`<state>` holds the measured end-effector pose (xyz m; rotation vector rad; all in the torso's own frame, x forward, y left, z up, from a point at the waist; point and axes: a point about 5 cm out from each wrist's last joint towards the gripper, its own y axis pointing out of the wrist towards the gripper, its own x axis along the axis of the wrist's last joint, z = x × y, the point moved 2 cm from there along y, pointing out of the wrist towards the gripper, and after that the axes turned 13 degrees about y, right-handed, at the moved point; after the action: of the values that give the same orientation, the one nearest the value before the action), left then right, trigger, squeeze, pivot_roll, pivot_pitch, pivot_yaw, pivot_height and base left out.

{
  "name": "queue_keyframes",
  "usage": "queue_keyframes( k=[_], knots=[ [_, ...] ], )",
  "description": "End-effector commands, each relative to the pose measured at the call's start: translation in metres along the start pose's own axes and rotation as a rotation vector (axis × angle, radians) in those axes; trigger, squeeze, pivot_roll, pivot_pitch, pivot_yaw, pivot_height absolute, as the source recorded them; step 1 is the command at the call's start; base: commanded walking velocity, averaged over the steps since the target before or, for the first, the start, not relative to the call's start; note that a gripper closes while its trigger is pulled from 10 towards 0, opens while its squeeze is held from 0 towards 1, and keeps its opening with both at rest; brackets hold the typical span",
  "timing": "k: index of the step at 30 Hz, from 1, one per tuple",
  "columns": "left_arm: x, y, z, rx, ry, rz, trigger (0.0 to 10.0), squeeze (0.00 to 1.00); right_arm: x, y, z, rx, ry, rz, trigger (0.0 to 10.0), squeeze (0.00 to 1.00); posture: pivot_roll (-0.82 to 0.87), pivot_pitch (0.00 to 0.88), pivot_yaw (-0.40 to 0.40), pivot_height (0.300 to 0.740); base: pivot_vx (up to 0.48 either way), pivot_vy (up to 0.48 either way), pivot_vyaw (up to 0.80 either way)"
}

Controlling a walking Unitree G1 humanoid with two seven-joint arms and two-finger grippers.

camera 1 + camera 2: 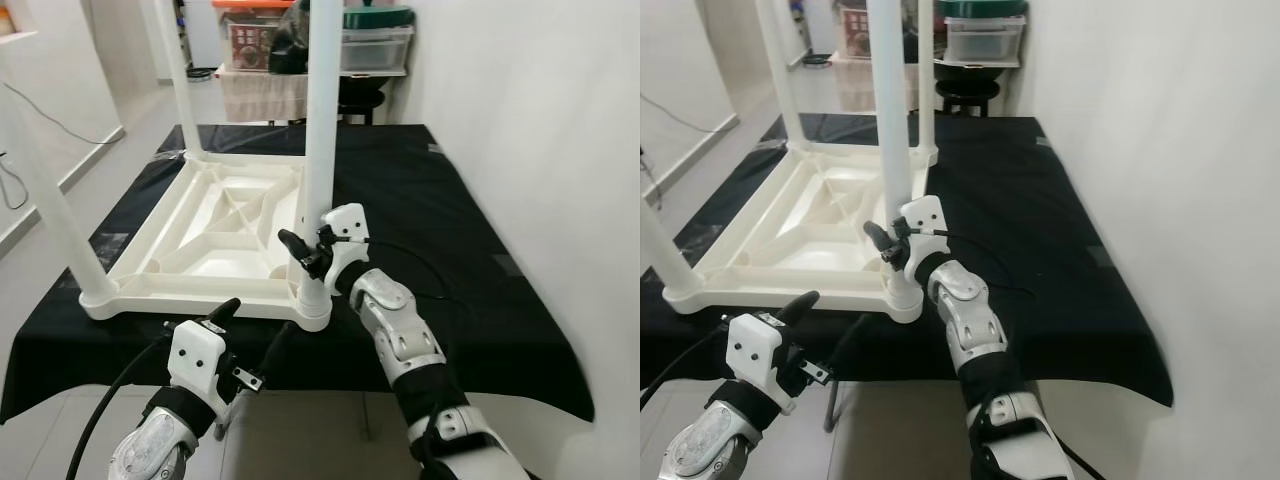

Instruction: Building children table

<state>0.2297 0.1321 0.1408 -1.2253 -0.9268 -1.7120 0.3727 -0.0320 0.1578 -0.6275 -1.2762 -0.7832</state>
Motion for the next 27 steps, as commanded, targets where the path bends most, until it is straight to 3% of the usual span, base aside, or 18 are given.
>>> queue_keyframes(
  k=[1, 2, 3, 4, 5, 7, 10, 16, 17, 18, 19, 20, 27],
  knots=[
    [-0.005, -0.001, 0.002, 0.012, 0.008, 0.026, 10.0, 0.00, -0.006, -0.001, 0.004, 0.007, 0.034, 0.028, 10.0, 1.00, 0.04, 0.081, -0.032, 0.740, 0.000, 0.000, 0.00],
    [-0.005, 0.000, 0.002, 0.015, 0.012, 0.027, 10.0, 0.00, 0.004, 0.001, 0.010, 0.075, 0.047, 0.004, 10.0, 1.00, 0.04, 0.078, -0.032, 0.740, 0.000, 0.000, 0.00],
    [-0.006, 0.001, 0.002, 0.014, 0.014, 0.027, 10.0, 0.00, 0.014, 0.002, 0.014, 0.132, 0.054, -0.013, 10.0, 0.64, 0.04, 0.075, -0.035, 0.740, 0.000, 0.000, 0.00],
    [-0.006, 0.001, 0.002, 0.014, 0.014, 0.027, 10.0, 0.00, 0.014, 0.002, 0.014, 0.132, 0.054, -0.013, 10.0, 0.64, 0.04, 0.075, -0.035, 0.740, 0.000, 0.000, 0.00],
    [-0.006, 0.002, 0.001, 0.014, 0.016, 0.028, 10.0, 0.00, 0.030, 0.003, 0.017, 0.308, 0.019, -0.014, 10.0, 0.00, 0.05, 0.067, -0.037, 0.740, 0.000, 0.000, 0.00],
    [-0.006, 0.002, 0.001, 0.014, 0.016, 0.028, 10.0, 0.00, 0.030, 0.003, 0.017, 0.308, 0.019, -0.014, 10.0, 0.00, 0.05, 0.067, -0.037, 0.740, 0.000, 0.000, 0.00],
    [-0.007, 0.003, 0.001, 0.015, 0.015, 0.027, 10.0, 0.00, 0.046, 0.000, 0.012, 0.547, -0.088, 0.033, 10.0, 0.00, 0.05, 0.062, -0.040, 0.740, 0.000, 0.000, 0.00],
    [-0.008, 0.004, 0.000, 0.016, 0.015, 0.029, 10.0, 0.00, 0.056, -0.001, 0.000, 0.638, -0.097, 0.106, 10.0, 0.00, 0.06, 0.058, -0.044, 0.740, 0.000, 0.000, 0.00],
    [-0.008, 0.004, 0.000, 0.016, 0.015, 0.030, 10.0, 0.00, 0.060, 0.001, -0.004, 0.620, -0.087, 0.114, 7.2, 0.00, 0.06, 0.057, -0.044, 0.740, 0.000, 0.000, 0.00],
    [-0.008, 0.004, 0.000, 0.016, 0.015, 0.030, 10.0, 0.00, 0.060, 0.001, -0.004, 0.620, -0.087, 0.114, 7.2, 0.00, 0.06, 0.057, -0.044, 0.740, 0.000, 0.000, 0.00],
    [-0.008, 0.004, 0.000, 0.016, 0.016, 0.031, 10.0, 0.00, 0.063, 0.002, -0.007, 0.608, -0.073, 0.117, 2.1, 0.00, 0.06, 0.057, -0.044, 0.740, 0.000, 0.000, 0.00],
    [-0.008, 0.004, 0.000, 0.016, 0.016, 0.032, 10.0, 0.00, 0.065, 0.002, -0.009, 0.601, -0.062, 0.118, 0.0, 0.00, 0.07, 0.058, -0.044, 0.740, 0.000, 0.000, 0.00],
    [-0.009, 0.004, -0.001, 0.015, 0.015, 0.034, 10.0, 0.00, 0.067, -0.001, -0.014, 0.621, -0.070, 0.130, 0.0, 0.00, 0.06, 0.062, -0.042, 0.740, 0.000, 0.000, 0.00]
  ],
)
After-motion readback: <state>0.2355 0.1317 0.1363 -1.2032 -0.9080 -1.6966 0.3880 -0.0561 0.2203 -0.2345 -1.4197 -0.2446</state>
